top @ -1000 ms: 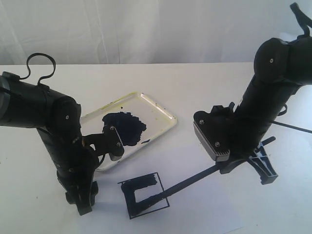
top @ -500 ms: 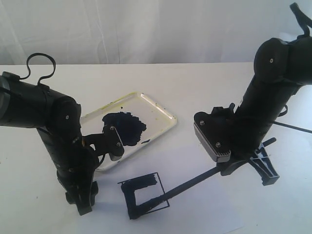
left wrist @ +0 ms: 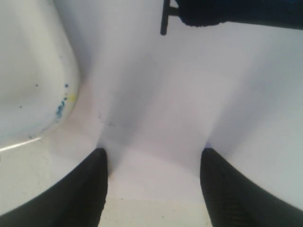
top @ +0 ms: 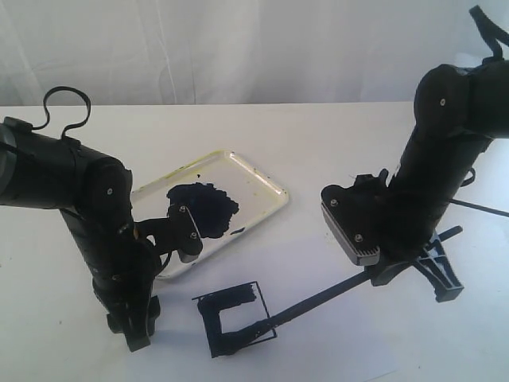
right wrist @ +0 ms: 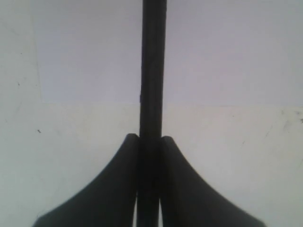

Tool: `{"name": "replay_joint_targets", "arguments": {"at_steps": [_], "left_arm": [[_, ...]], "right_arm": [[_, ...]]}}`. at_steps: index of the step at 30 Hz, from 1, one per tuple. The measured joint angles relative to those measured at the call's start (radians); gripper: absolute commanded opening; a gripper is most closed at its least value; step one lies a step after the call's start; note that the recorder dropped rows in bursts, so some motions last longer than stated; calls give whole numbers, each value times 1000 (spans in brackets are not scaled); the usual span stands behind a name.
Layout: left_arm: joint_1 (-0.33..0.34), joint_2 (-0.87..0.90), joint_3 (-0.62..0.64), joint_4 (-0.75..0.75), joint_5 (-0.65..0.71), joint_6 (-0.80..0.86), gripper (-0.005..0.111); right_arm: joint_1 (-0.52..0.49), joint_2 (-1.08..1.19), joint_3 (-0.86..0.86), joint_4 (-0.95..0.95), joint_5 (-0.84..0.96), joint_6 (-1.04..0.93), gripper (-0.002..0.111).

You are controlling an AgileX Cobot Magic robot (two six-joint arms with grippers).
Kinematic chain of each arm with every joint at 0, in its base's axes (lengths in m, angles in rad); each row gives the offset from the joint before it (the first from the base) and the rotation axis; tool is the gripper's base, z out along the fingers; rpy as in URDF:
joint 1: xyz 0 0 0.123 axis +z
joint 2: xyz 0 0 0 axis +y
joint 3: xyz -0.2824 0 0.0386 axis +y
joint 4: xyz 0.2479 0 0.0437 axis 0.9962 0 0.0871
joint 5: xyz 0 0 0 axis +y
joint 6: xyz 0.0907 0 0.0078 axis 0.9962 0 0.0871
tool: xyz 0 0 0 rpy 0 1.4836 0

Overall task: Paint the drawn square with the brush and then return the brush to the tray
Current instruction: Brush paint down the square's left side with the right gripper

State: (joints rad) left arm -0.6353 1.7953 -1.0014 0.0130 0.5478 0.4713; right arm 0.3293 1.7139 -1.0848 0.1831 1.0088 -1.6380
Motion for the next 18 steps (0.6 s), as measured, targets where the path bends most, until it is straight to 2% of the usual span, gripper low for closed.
{"name": "replay_joint_targets", "arguments": {"at_steps": [18], "left_arm": [[0,0,0,0,0,0,62]], "right_arm": [[0,-71,0,-54,0,24,0]]}}
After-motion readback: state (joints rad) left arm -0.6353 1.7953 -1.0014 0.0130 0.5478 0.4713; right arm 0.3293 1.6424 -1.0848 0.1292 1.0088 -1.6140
